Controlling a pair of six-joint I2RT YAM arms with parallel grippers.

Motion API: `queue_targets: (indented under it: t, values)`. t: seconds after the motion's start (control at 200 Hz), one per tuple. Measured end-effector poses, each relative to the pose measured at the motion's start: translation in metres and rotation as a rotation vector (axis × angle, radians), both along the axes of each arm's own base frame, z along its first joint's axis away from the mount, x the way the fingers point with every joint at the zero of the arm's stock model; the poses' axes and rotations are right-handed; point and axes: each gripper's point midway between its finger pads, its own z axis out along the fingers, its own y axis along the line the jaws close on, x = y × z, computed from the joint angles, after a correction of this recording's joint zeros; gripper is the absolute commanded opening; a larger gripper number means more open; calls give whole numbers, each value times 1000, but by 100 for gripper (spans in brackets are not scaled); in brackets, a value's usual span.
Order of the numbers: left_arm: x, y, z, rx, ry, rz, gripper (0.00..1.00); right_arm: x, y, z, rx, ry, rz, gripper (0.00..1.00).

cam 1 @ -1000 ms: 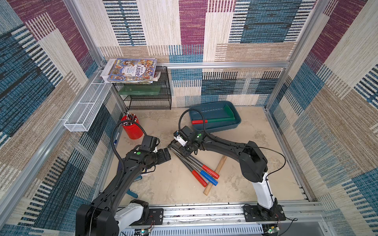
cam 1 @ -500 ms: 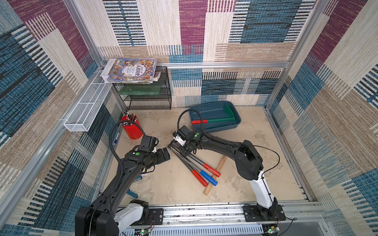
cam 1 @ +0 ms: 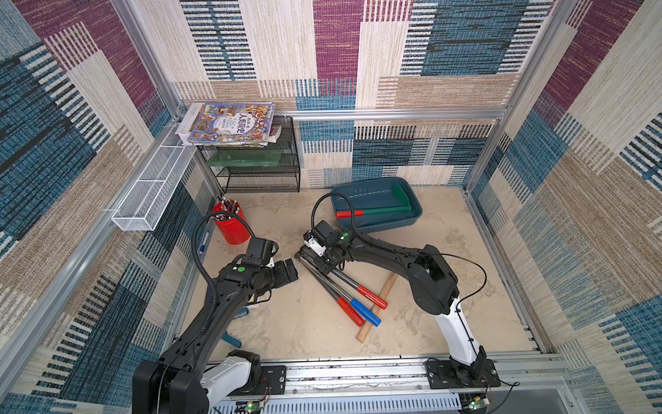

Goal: Put the small hoe into the storage box
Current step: Pick up the hoe from the center of the board.

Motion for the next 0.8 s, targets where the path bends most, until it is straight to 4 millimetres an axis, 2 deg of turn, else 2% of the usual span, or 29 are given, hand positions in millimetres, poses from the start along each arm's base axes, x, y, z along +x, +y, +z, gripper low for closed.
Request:
queue_targets:
  t: [0.07,0.1,0.195,0.541,0.801]
  values:
    - [1,-1,0,-3,0,-1,98,0,0,0,-1,-1,3,37]
    - [1,-1,0,-6,2,-2,98,0,0,1,0,-2,3,30]
    - [1,-2,-1,-12,5,-5,98,1,-1,4,-4,-13,12,20]
    - [3,-3,0,-15,2,-6,98,3,-7,11,-16,-28,-8,14]
    - [3,-4,-2,-15,9,-7,97,3,-6,34,20,-54,-5,13]
